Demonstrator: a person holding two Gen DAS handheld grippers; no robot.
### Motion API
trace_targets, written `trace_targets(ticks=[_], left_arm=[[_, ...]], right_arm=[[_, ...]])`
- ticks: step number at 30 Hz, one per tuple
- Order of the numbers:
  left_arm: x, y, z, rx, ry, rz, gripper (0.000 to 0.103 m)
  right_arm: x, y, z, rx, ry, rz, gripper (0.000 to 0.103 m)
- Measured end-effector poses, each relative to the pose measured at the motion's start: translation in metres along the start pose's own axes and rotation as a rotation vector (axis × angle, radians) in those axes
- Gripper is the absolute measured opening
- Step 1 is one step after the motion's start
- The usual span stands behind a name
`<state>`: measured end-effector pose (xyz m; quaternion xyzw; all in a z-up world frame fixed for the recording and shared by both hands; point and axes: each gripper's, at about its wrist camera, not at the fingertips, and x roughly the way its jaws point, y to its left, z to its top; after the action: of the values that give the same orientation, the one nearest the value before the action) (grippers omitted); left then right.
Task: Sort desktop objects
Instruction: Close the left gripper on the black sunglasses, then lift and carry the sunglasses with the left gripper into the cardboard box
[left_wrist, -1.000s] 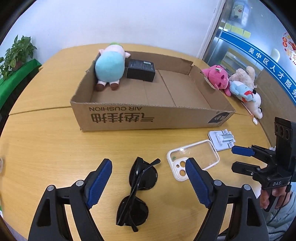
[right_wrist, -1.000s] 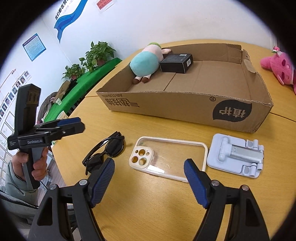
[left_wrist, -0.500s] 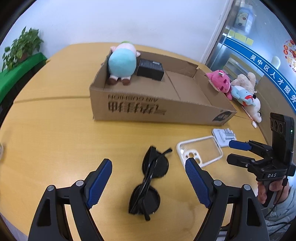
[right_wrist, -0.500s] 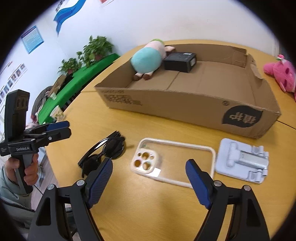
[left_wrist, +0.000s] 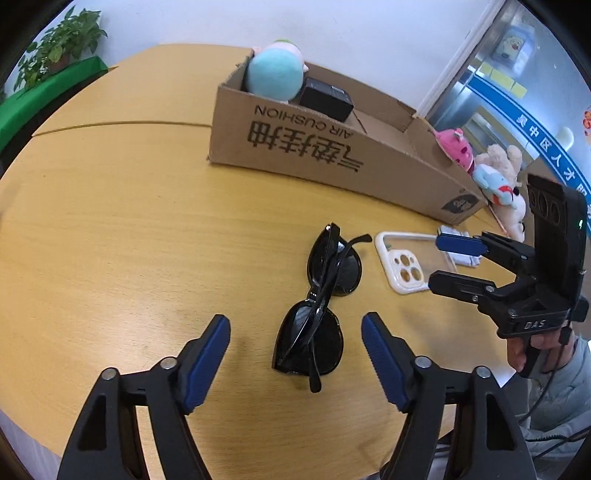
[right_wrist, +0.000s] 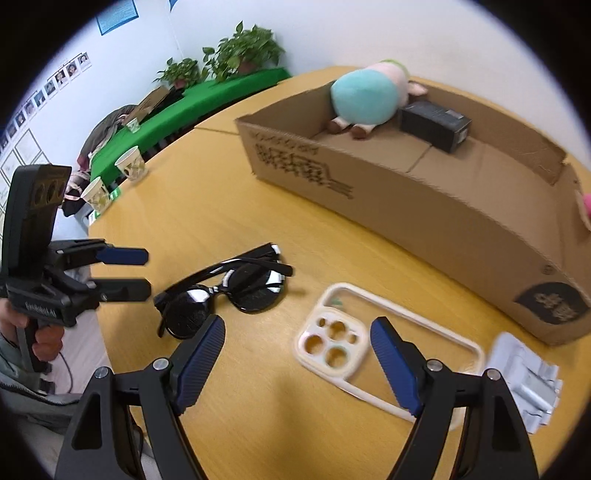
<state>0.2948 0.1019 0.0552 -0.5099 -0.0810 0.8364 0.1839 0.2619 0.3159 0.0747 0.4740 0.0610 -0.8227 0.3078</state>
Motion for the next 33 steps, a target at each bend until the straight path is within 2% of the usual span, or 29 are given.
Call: trace_targets(ticks=[3,5,6,8,10,14,21,22,23,24,25,26,27,28,29,33], left_arm=[[0.011,-0.001,-0.001,0.009,0.041,-0.039,0.063],[0.021,-0.002,-0.003,0.006,0.084,-0.060,0.046],[0.026,-0.002,-0.004,0.005,0.105,-0.068,0.042],[0.034,-0.004,-0.006,-0.003,0.142,-0.091,0.024],[0.038,-0.007,-0.008,-0.014,0.155,-0.113,0.023],[0.042,-0.017,-0.011,-0.017,0.164,-0.122,0.022],[0.049,-0.033,-0.011,-0.017,0.157,-0.135,0.022],[0.050,-0.035,-0.011,-0.017,0.156,-0.137,0.022],[0.051,-0.038,-0.011,-0.017,0.156,-0.142,0.021],[0.051,-0.039,-0.012,-0.014,0.154,-0.142,0.021],[0.051,-0.041,-0.012,-0.007,0.152,-0.138,0.020],[0.051,-0.043,-0.012,0.000,0.147,-0.137,0.014],[0.051,-0.045,-0.011,0.002,0.145,-0.162,0.007],[0.051,-0.046,-0.010,0.004,0.147,-0.176,0.006],[0.051,-0.049,-0.009,0.014,0.145,-0.174,0.006],[0.049,-0.059,-0.001,0.041,0.125,-0.178,0.003]], right_arm=[[0.004,0.005,-0.003,0.038,0.000,0.067,0.081],[0.005,0.005,-0.008,0.086,-0.007,0.083,0.081],[0.006,0.002,-0.012,0.128,-0.004,0.106,0.081],[0.009,0.000,-0.018,0.187,0.008,0.143,0.081],[0.009,0.003,-0.021,0.218,0.016,0.160,0.081],[0.012,0.013,-0.023,0.293,0.009,0.276,0.081],[0.041,0.039,0.000,0.252,0.044,0.253,0.077],[0.045,0.040,0.001,0.251,0.054,0.238,0.071],[0.049,0.040,0.001,0.262,0.065,0.233,0.059],[0.051,0.039,0.000,0.270,0.071,0.231,0.053],[0.053,0.038,-0.001,0.273,0.078,0.217,0.039],[0.055,0.035,-0.004,0.276,0.086,0.202,0.026],[0.056,0.033,-0.006,0.283,0.091,0.201,0.020],[0.057,0.031,-0.008,0.298,0.095,0.205,0.012],[0.056,0.027,-0.011,0.318,0.086,0.228,0.011],[0.043,0.029,-0.009,0.297,0.030,0.215,0.009]])
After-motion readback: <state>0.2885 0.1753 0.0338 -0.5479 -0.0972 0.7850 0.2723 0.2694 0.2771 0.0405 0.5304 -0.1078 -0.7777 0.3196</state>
